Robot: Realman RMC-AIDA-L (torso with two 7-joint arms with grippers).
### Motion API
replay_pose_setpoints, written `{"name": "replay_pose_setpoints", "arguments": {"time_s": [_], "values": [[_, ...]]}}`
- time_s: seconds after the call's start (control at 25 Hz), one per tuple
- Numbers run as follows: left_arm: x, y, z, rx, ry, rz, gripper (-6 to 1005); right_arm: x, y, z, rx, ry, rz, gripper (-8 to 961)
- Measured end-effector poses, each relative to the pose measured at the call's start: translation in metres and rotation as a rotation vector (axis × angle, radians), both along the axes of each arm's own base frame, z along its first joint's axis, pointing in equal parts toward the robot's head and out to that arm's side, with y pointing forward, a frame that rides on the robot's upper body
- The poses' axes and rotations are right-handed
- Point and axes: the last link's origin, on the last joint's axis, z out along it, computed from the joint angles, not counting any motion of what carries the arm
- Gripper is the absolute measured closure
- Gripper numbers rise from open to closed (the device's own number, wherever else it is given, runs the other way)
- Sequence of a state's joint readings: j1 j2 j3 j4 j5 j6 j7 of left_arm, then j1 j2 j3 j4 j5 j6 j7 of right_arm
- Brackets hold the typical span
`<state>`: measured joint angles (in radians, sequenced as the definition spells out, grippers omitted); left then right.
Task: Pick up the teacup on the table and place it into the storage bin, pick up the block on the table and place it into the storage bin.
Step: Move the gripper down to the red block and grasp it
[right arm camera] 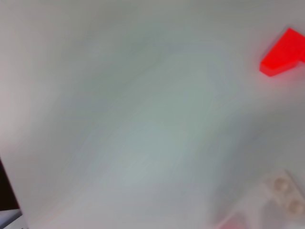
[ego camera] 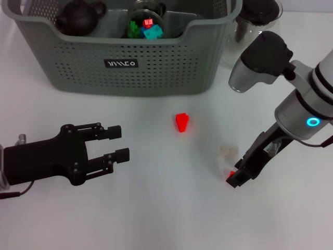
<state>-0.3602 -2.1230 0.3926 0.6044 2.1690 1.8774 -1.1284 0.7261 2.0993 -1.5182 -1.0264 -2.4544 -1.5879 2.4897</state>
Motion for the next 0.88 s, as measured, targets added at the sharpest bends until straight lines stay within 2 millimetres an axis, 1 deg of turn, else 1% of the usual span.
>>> {"name": "replay_pose_setpoints", "arguments": {"time_s": [0.24,0.48,0.88], "values": [[0.0,0.0,0.0,-0.001,0.0,0.001,459,0.007,0.004,-0.004,0.031,-0.026,0.008,492],[0.0,0.0,0.0,-0.002,0.001,0.001,459,0.009,0.002,-0.01,0.025,-0.035,0.017,497],[-0.001,0.0,-0.002,-0.001,0.001,0.012,460,0.009,0.001,-0.013,0.02,-0.038,0.028,574]]}}
